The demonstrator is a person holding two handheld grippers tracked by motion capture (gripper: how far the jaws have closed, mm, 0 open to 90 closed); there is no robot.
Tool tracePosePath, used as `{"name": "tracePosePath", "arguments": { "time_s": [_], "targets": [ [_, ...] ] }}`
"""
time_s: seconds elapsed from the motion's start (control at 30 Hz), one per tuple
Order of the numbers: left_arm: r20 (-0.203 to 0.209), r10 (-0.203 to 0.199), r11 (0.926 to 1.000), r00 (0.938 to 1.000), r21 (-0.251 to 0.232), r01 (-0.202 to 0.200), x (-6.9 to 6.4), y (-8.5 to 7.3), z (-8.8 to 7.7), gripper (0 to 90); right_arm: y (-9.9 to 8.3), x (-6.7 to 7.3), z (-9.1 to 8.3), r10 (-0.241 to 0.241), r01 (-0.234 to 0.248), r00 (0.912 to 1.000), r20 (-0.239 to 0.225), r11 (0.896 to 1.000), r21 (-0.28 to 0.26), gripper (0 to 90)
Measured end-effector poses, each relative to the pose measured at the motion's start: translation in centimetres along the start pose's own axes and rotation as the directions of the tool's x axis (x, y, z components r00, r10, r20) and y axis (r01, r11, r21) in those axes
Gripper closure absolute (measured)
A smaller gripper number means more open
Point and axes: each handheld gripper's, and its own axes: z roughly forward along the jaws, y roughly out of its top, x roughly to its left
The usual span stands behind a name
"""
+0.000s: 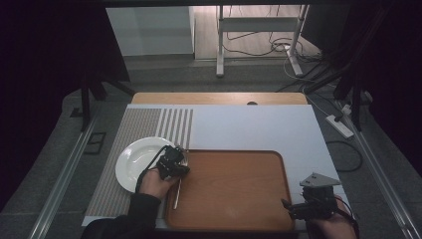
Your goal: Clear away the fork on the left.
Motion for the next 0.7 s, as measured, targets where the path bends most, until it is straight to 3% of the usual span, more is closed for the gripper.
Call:
{"name": "tracePosePath", "arguments": {
  "time_s": [0.33,0.5,0.7],
  "targets": [
    [0.025,0.046,0.9987,0.9986,-0.023,-0.045,-0.7,0.4,-0.1,79.3,0.0,0.0,0.0,-0.001,0.001,1.0000,0.000,1.000,0.000,0.3],
    [0.021,0.066,0.9963,0.9976,-0.057,-0.064,-0.8,0.5,-0.5,66.8,0.0,0.0,0.0,-0.001,0.001,1.0000,-0.001,1.000,0.000,0.3],
    [-0.003,0.085,0.9885,0.9964,-0.125,-0.085,-0.9,0.5,-1.1,48.7,0.0,0.0,0.0,0.004,-0.004,1.0000,-0.004,1.000,-0.003,0.3]
  ]
}}
